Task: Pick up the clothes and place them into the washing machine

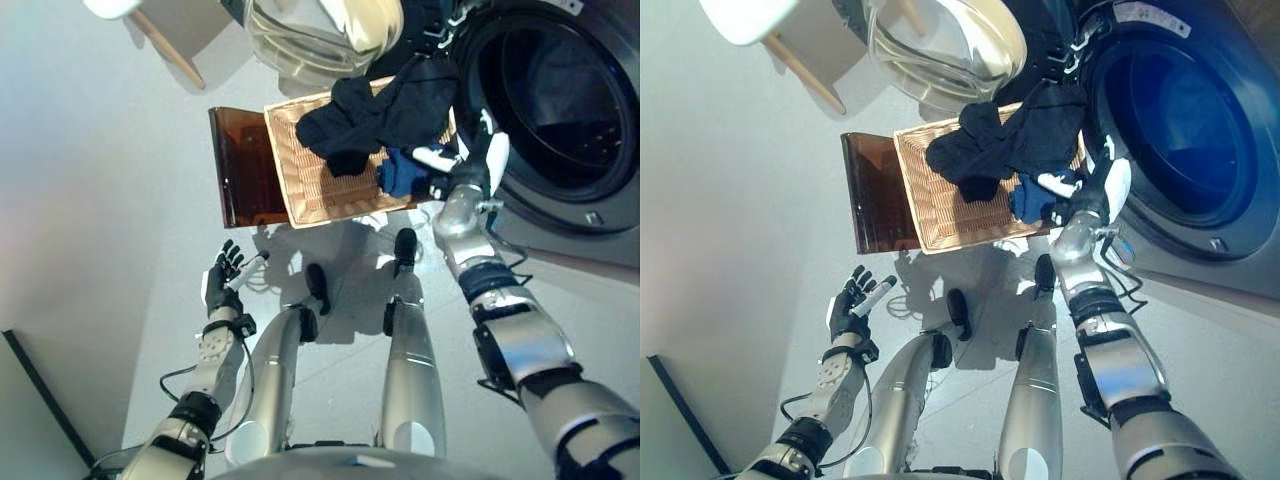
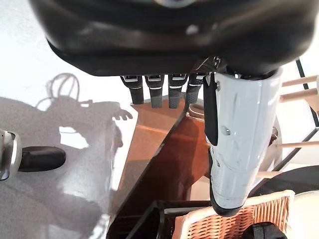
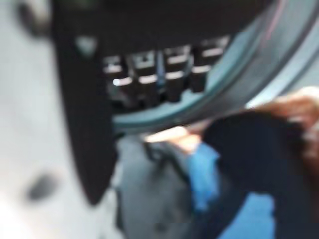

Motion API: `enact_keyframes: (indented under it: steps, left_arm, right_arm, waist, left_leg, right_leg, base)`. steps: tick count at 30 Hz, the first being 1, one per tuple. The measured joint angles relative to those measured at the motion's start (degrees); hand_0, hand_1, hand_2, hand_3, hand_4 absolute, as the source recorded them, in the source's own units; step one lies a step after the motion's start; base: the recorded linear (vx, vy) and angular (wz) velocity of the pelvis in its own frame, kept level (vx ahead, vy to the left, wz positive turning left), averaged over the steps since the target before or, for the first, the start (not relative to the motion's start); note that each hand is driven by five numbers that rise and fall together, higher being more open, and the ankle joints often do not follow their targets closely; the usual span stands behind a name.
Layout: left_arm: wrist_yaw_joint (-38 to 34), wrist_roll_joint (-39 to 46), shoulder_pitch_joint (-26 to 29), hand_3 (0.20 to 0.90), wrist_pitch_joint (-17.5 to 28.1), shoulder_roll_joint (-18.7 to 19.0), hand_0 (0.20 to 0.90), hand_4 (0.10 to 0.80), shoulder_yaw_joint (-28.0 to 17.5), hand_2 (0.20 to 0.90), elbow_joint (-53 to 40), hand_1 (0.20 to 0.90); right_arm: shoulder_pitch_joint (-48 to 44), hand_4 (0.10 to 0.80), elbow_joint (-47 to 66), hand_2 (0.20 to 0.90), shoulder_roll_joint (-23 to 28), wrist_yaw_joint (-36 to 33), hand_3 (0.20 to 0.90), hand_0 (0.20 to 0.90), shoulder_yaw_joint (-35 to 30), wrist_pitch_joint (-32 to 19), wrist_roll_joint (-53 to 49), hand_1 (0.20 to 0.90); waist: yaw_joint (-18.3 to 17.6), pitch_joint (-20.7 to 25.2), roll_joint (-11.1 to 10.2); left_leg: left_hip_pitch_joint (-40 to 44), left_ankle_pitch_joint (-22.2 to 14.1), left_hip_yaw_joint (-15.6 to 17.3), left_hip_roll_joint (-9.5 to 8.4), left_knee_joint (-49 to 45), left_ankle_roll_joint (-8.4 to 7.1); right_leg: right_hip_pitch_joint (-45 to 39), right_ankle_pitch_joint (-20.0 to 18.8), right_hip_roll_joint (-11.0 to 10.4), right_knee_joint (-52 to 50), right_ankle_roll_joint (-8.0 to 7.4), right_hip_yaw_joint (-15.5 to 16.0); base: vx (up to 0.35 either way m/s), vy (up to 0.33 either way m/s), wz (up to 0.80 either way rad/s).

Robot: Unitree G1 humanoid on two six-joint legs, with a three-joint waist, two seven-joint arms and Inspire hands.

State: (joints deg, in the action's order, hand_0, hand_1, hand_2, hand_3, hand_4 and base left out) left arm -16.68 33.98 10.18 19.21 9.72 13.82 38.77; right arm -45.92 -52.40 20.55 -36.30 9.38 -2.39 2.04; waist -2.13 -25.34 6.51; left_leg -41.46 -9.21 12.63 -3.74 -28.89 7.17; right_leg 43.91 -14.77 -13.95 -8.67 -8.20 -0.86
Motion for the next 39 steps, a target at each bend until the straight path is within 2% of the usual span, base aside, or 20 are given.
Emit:
enact_keyframes:
  steps: [2,5,6,7,8,12,14,17,19,22,25,31,39]
  left_arm:
    - [-0.1,-0.9,0.0,0.900,0.0,0.0,0.900,0.800,-0.1,0.900,-0.1,0.900]
    - [-0.3,-1.9,-0.1,0.900,0.0,-0.1,0.900,0.800,-0.2,0.900,0.0,0.900]
    - [-0.2,-2.1,-0.2,0.900,0.1,0.0,0.900,0.800,-0.3,0.900,0.0,0.900]
    - [-0.2,-2.1,-0.2,0.900,0.1,-0.1,0.900,0.800,-0.3,0.900,0.1,0.900]
    - [-0.2,-2.1,-0.4,0.900,0.1,-0.1,0.900,0.800,-0.3,0.900,0.1,0.900]
    - [0.4,-2.8,-0.8,0.900,0.1,-0.1,0.900,0.800,-0.8,0.900,0.2,0.900]
    - [0.5,-3.3,-0.7,0.900,0.2,-0.3,0.900,0.800,-0.9,0.900,0.3,0.900]
    - [0.6,-3.7,-0.1,0.900,0.2,-0.9,0.900,0.800,-1.6,0.900,1.2,0.900]
    - [0.7,-3.8,0.0,0.900,0.7,-0.9,0.900,0.800,-1.6,0.900,1.3,0.900]
    - [0.8,-3.8,0.0,0.900,1.2,-0.8,0.900,0.800,-1.6,0.900,1.5,0.900]
    - [1.3,-3.8,0.0,0.900,1.2,-1.1,0.900,0.800,-1.5,0.900,2.2,0.900]
    - [1.8,-3.8,0.2,0.900,1.2,-1.6,0.900,0.800,-1.5,0.900,2.3,0.900]
    - [1.9,-3.7,0.0,0.900,1.2,-1.5,0.900,0.800,-1.5,0.900,2.4,0.900]
  right_arm:
    - [1.9,0.800,1.6,0.900,0.1,-0.3,0.900,0.900,-0.1,1.1,2.2,0.900]
    - [3.9,0.800,3.2,0.900,1.4,-1.1,0.900,0.900,0.8,1.7,8.0,0.900]
    - [4.6,0.800,3.7,0.900,2.5,-1.1,0.900,0.900,1.4,3.2,11.3,0.900]
    - [5.0,0.800,4.2,0.900,3.1,-1.1,0.900,0.900,1.6,3.7,12.7,0.900]
    - [5.0,0.800,4.5,0.900,4.3,-1.0,0.900,0.900,2.3,3.8,15.6,0.900]
    - [4.7,0.800,6.7,0.900,7.5,-1.0,0.900,0.900,5.5,5.0,24.8,0.900]
    - [4.4,0.800,6.7,0.900,8.4,-1.1,0.900,0.900,6.8,5.4,27.7,0.900]
    - [4.4,0.800,6.3,0.900,10.0,-1.0,0.900,0.900,11.4,8.6,34.5,0.900]
    - [4.2,0.800,6.3,0.900,10.3,-1.0,0.900,0.900,11.9,9.3,37.5,0.900]
    - [2.9,0.800,5.3,0.900,11.7,-0.5,0.900,0.900,15.4,12.4,44.8,0.900]
    - [2.1,0.800,5.3,0.900,12.3,0.7,0.900,0.900,16.2,12.8,47.3,0.900]
    - [-0.5,0.800,3.2,0.900,15.2,2.8,0.900,0.900,22.2,13.7,53.8,0.900]
    - [-2.5,0.800,1.0,0.900,16.3,4.2,0.900,0.900,25.4,13.7,56.2,0.900]
  waist:
    - [-0.2,0.0,0.0]
    - [-0.2,0.0,0.0]
    - [-0.2,-0.2,-0.2]
    - [-0.2,-0.2,-0.3]
    - [-0.1,-0.3,-0.4]
    - [0.3,-0.3,-0.4]
    - [0.3,-0.3,-0.4]
    - [1.1,-0.3,-0.4]
    - [1.4,-0.2,-0.5]
    - [1.5,-0.2,-0.5]
    - [1.5,-0.2,-0.5]
    - [1.6,-0.2,-0.5]
    - [1.7,0.3,-1.0]
  left_leg:
    - [0.1,0.1,0.0,0.02,0.4,0.06]
    - [0.5,1.1,0.3,0.50,2.1,1.02]
    - [0.8,0.9,0.2,0.30,2.0,0.67]
    - [1.1,0.9,0.1,0.03,2.1,0.59]
    - [1.4,0.9,0.0,0.06,2.4,0.58]
    - [2.1,1.2,0.1,-0.12,3.6,0.63]
    - [2.6,1.4,0.1,-0.16,4.1,0.59]
    - [4.5,1.6,0.1,-0.23,5.6,0.41]
    - [4.8,1.8,0.0,-0.23,6.2,0.21]
    - [5.2,3.0,-1.1,-0.42,8.2,-0.74]
    - [5.3,3.9,-1.8,-0.31,9.2,-0.91]
    - [5.5,4.3,-2.4,-0.09,9.6,-1.02]
    - [6.1,4.8,-3.2,-0.22,10.3,-1.80]
  right_leg:
    - [-0.5,0.6,0.0,1.2,-0.42,0.1]
    - [-0.5,2.6,-0.1,1.4,-0.27,0.3]
    - [-0.7,1.6,0.1,0.0,0.30,0.2]
    - [-1.0,0.7,-0.1,0.0,-0.14,0.1]
    - [-1.4,0.3,0.0,0.4,0.25,0.2]
    - [-1.6,-0.3,0.0,1.0,-0.03,0.1]
    - [-1.7,-0.5,0.0,1.0,0.30,0.4]
    - [-3.6,-0.6,0.0,2.1,0.45,1.1]
    - [-3.8,-0.5,-0.1,2.2,0.65,1.7]
    - [-4.7,-0.2,-0.2,3.8,1.07,3.3]
    - [-4.6,-0.8,0.2,3.9,1.42,3.7]
    - [-4.9,-0.9,0.4,3.9,1.64,4.3]
    - [-5.6,-0.5,0.3,4.0,1.63,5.0]
  base:
    - [0.000,0.000,0.00]
    - [0.000,0.000,0.00]
    - [0.000,0.000,0.00]
    - [0.036,-0.013,0.04]
    - [0.027,-0.014,0.04]
    - [0.006,-0.004,0.01]
    - [0.027,-0.023,0.04]
    - [0.027,-0.032,0.06]
    - [0.025,-0.038,0.09]
    - [0.023,-0.036,0.07]
    - [0.016,-0.035,0.07]
    - [0.005,-0.023,0.06]
    - [0.001,-0.008,0.03]
